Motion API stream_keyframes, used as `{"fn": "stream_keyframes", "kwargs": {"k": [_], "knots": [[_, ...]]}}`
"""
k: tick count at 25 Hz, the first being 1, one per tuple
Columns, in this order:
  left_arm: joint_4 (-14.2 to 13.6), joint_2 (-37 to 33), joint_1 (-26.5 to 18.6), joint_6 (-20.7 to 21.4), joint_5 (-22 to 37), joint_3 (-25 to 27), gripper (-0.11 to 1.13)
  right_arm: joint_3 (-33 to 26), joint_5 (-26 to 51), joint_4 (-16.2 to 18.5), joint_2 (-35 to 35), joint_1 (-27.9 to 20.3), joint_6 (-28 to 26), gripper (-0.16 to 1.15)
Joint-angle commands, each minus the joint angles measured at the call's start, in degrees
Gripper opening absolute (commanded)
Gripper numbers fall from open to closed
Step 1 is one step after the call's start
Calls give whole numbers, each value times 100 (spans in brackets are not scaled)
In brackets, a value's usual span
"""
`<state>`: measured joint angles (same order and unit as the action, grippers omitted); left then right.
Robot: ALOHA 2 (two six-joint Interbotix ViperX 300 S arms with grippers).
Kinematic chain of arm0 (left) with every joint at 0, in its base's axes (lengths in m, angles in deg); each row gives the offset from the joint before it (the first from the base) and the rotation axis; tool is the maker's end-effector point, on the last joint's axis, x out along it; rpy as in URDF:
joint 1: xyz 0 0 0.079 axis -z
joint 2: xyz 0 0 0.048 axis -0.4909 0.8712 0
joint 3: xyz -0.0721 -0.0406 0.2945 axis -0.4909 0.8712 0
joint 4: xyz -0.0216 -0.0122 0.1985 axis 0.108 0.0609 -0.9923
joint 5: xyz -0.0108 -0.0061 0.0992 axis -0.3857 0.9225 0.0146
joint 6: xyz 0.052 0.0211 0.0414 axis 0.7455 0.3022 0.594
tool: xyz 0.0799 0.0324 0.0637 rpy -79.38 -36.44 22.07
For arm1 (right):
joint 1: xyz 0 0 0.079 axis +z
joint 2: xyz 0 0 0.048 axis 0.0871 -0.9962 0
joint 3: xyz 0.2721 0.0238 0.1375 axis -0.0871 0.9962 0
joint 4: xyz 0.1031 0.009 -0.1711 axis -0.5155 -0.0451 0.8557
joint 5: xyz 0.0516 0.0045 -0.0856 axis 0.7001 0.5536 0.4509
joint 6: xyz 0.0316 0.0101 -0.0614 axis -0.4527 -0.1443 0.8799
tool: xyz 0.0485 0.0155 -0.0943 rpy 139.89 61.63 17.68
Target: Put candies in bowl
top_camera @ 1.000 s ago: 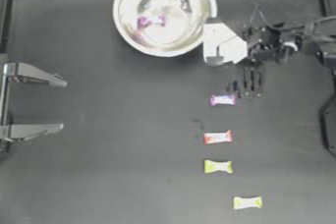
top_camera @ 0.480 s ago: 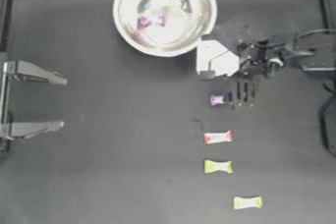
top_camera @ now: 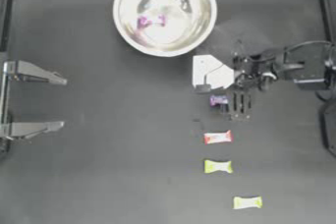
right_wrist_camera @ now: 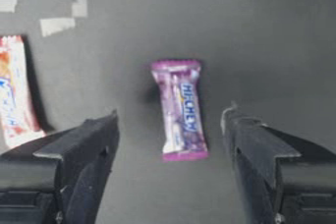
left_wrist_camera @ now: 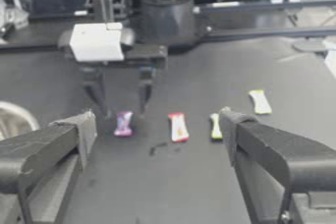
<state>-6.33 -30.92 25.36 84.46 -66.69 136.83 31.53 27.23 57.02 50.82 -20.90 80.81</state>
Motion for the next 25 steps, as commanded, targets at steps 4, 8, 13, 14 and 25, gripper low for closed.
{"fn": "stream_keyframes", "kwargs": {"k": [4, 8, 13, 14, 25], "knots": [[18, 123, -9, -18, -26, -114, 103, -44, -105, 176, -79, 0, -123, 93], [26, 123, -9, -18, -26, -105, 103, -44, -88, 404, -158, 26, -343, 91], [44, 123, -9, -18, -26, -105, 103, -44, -105, 527, -167, 79, -431, 86], [44, 123, -9, -18, -26, -105, 103, -44, -105, 536, -185, 79, -431, 83], [62, 123, 0, -18, -18, -105, 103, -62, -114, 466, -290, 79, -439, 39]]}}
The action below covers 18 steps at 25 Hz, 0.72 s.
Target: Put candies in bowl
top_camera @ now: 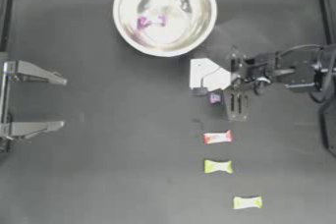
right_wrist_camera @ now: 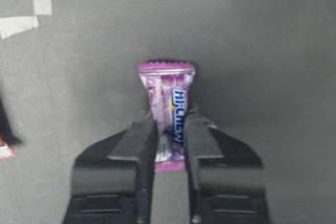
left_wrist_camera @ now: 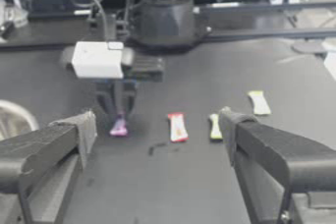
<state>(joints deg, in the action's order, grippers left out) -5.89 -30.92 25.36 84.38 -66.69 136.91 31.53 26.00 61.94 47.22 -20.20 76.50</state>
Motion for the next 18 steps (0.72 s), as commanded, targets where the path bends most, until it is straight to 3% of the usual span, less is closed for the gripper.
{"fn": "stream_keyframes", "kwargs": {"k": [1, 9, 14, 18], "knots": [[18, 123, -9, -9, -18, -105, 103, -70, 18, -44, 105, 9, -9, 37], [18, 123, -9, -9, -18, -97, 103, -193, -237, 44, 976, -237, -9, 38], [18, 123, 0, -9, -18, -97, 103, -220, -1204, 167, 1564, -694, 18, 38], [18, 123, -9, -9, -26, -97, 103, -343, -1942, 272, 1582, -1055, 26, 38]]}}
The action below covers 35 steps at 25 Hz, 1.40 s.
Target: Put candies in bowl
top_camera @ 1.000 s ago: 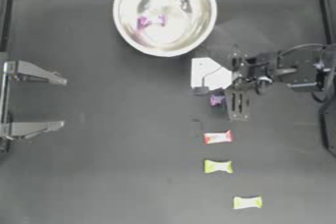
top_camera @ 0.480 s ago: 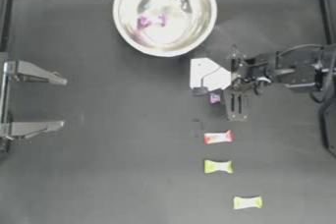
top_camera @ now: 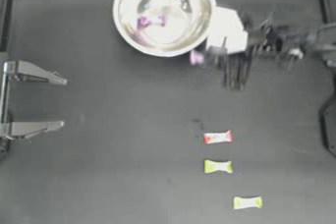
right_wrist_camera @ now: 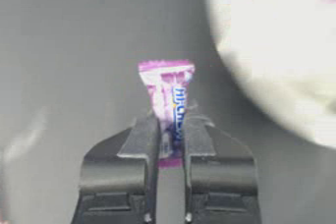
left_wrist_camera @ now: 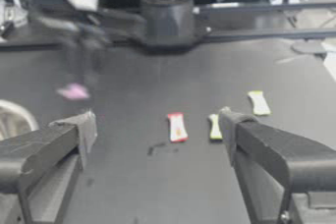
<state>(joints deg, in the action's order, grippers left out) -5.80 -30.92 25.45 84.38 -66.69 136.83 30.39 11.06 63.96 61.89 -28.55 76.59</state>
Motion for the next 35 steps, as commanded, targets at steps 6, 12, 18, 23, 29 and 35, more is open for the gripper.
{"fn": "stream_keyframes", "kwargs": {"k": [6, 12, 18, 23, 29, 35], "knots": [[9, 123, -9, -9, -26, -105, 103, -967, -729, 290, -624, -598, 44, 38], [18, 123, -18, -9, -26, -105, 103, -1661, -949, 439, -1503, -870, 35, 38], [9, 123, -18, -9, -26, -105, 103, -2030, -914, 545, -2083, -958, 35, 38], [18, 123, -18, -9, -35, -105, 103, -2197, -905, 580, -2303, -958, 26, 50], [26, 123, -18, -9, -26, -97, 103, -2408, -545, 536, -2408, -958, 9, 108], [26, 123, -26, -9, -26, -88, 103, -2355, -422, 545, -2153, -809, 18, 96]]}}
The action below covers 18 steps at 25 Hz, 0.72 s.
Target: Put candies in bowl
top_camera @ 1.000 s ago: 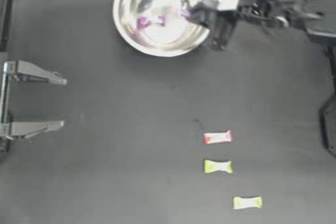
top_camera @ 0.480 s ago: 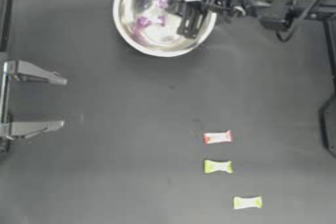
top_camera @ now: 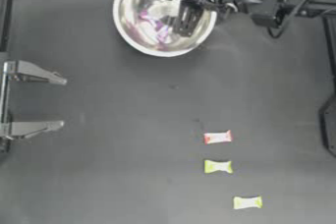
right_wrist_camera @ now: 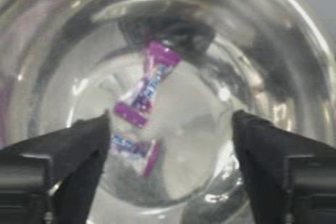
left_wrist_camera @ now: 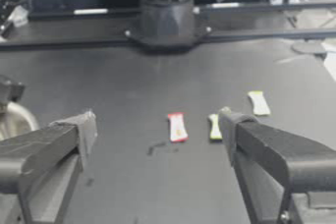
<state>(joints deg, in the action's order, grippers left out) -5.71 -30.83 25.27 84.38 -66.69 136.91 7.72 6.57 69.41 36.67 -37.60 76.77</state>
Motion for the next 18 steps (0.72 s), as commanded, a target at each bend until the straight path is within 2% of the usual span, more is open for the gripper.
{"fn": "stream_keyframes", "kwargs": {"k": [1, 8, 13, 18], "knots": [[18, 114, -9, -9, -26, -97, 103, -62, 62, 0, 448, 132, 0, 96], [18, 114, -9, -9, -35, -88, 103, 290, 580, -18, 1116, 519, 26, 96], [18, 114, -9, 0, -35, -97, 103, 800, 1020, -26, 1837, 958, 35, 96], [18, 114, -9, 0, -35, -114, 103, 1257, 1811, -193, 2575, 1450, 26, 96]]}}
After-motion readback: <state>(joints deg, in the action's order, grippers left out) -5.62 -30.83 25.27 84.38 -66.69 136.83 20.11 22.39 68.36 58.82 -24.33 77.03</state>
